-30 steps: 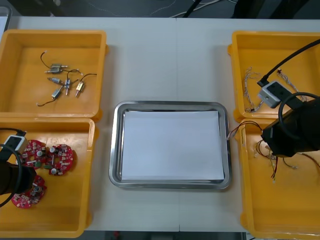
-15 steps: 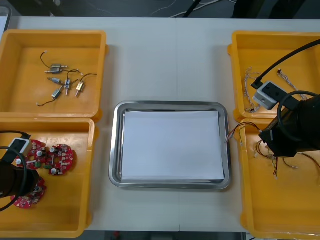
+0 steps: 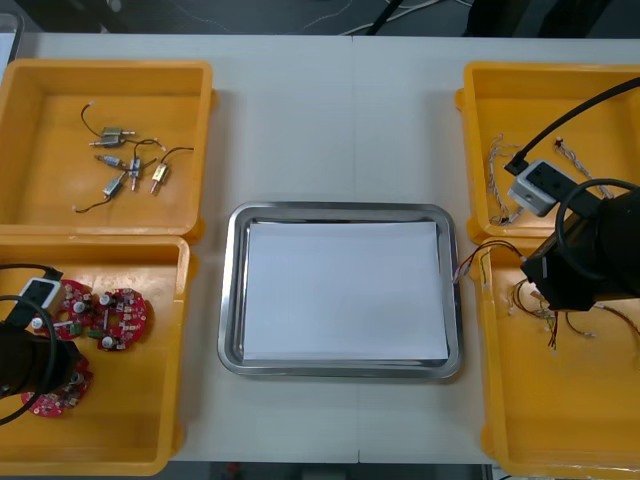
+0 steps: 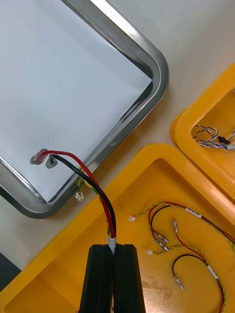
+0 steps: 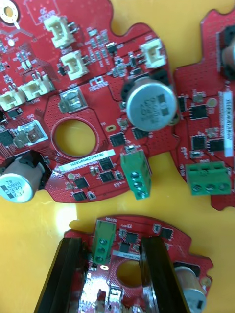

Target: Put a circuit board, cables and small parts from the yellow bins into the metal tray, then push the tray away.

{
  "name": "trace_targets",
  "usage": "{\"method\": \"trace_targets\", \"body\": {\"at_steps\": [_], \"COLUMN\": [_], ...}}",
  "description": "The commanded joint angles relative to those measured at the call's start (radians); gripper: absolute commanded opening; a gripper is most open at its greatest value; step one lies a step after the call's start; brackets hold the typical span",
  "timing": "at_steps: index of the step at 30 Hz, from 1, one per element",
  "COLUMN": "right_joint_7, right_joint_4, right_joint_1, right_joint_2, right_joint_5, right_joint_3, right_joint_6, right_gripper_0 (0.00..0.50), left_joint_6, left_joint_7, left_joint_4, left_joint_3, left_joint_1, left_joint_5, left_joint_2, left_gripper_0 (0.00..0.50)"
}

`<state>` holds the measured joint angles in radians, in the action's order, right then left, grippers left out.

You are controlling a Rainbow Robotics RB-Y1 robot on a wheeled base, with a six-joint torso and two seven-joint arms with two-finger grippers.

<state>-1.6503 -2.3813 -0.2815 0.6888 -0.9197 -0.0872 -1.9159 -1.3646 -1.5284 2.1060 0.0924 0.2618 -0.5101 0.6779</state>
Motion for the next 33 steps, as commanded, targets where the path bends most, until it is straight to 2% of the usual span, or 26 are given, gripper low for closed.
{"method": "trace_targets", "body": {"at_steps": [1, 4, 6, 7, 8, 9, 16, 20, 21, 33], "right_joint_7": [-0.006, -0.003, -0.002, 0.000, 0.000, 0.000, 0.001, 0.001, 0.001, 0.001], "right_joint_4": [-0.032, -0.032, -0.032, -0.032, -0.032, -0.032, -0.032, -0.032, -0.032, -0.032], "right_joint_1": [-0.030, -0.030, -0.031, -0.030, -0.030, -0.030, -0.030, -0.030, -0.030, -0.030], "right_joint_2": [0.020, 0.021, 0.023, 0.021, 0.021, 0.023, 0.025, 0.025, 0.025, 0.025], "right_joint_5": [0.016, 0.021, 0.024, 0.024, 0.025, 0.025, 0.027, 0.030, 0.030, 0.030], "right_joint_3": [0.010, 0.010, 0.010, 0.010, 0.010, 0.010, 0.010, 0.010, 0.010, 0.010], "right_joint_6": [-0.004, -0.004, -0.004, -0.004, -0.004, -0.004, -0.004, -0.004, -0.004, -0.004], "right_gripper_0": [0.000, 0.000, 0.000, 0.000, 0.000, 0.000, 0.000, 0.000, 0.000, 0.000], "left_joint_6": [0.013, 0.013, 0.013, 0.013, 0.013, 0.013, 0.012, -0.019, -0.050, -0.306], "left_joint_7": [-0.122, -0.121, -0.121, -0.119, -0.118, -0.116, -0.113, -0.108, -0.108, -0.070], "left_joint_4": [-0.004, -0.004, -0.004, -0.004, -0.004, -0.006, 0.003, 0.032, 0.057, 0.269], "left_joint_3": [-0.020, -0.020, -0.019, -0.020, -0.020, -0.020, -0.013, 0.023, 0.049, 0.251], "left_joint_1": [-0.001, -0.001, -0.001, -0.001, -0.001, -0.001, -0.006, -0.007, -0.009, -0.026], "left_joint_5": [0.013, 0.015, 0.018, 0.019, 0.018, 0.019, 0.007, -0.036, -0.065, -0.217], "left_joint_2": [0.005, 0.005, 0.006, 0.005, 0.006, 0.006, 0.005, 0.006, 0.006, 0.006], "left_gripper_0": [0.308, 0.255, 0.147, 0.111, 0.022, 0.000, 0.000, 0.000, 0.000, 0.000]}}
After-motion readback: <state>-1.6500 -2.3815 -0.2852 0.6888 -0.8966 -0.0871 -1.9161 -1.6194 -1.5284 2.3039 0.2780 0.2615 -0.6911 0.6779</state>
